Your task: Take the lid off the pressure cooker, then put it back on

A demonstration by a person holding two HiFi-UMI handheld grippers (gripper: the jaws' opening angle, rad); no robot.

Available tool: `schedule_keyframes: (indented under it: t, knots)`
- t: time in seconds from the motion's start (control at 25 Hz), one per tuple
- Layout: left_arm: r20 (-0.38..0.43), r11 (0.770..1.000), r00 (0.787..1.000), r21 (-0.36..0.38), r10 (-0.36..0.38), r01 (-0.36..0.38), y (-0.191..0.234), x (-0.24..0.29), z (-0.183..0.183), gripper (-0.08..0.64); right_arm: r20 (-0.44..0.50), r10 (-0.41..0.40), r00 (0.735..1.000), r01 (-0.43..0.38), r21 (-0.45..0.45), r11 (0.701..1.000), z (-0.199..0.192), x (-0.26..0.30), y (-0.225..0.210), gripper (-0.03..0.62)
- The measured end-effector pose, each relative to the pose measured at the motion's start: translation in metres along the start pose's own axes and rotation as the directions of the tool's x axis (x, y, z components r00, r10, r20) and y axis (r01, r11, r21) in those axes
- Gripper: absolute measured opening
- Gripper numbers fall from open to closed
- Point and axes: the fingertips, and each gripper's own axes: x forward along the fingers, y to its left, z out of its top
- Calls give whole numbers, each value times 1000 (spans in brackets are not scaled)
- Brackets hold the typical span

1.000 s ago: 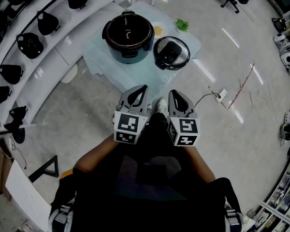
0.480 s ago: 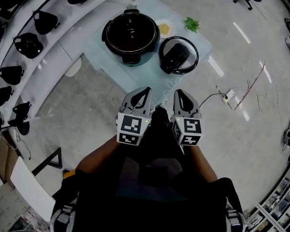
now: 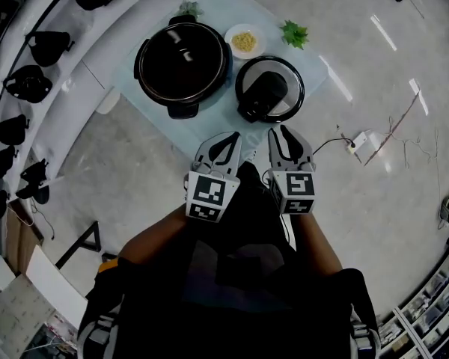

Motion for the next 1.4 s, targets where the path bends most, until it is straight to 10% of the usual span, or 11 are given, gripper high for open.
schedule_keyframes:
  t: [0.76,1.4]
  knots:
    - [-169,993,980,-30,104,-110,35,114,-12,8,-98,167,981,-180,-139,974,-12,133,-81,229]
    - [-283,981,944,-38,172,-191,57,151,-32,8,-228,326,917,-379,-252,891,-52,201,-75,307]
